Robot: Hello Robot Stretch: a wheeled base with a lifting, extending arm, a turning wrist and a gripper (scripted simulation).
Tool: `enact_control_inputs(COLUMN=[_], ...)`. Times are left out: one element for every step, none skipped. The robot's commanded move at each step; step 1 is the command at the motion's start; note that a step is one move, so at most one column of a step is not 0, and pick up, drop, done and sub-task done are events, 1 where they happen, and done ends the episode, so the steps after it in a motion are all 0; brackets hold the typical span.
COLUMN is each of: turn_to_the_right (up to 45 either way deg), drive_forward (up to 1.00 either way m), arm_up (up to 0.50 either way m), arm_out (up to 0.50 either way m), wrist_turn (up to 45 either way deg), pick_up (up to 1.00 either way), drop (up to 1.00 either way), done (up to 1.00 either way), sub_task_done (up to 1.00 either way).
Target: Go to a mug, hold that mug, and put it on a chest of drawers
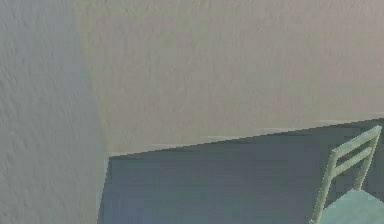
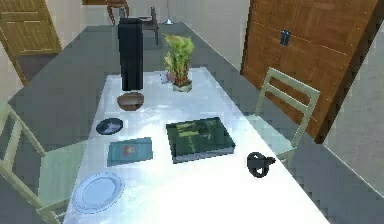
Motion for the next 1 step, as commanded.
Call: enact_control_inputs(turn_to_the_right=[-12.0], drive_forward=[0.0], arm_up=[0.0], arm_out=[0.0], wrist_turn=[0.0], pick_up=[0.0], drop=[0.0], done=[0.0], sub_task_done=[0.0])
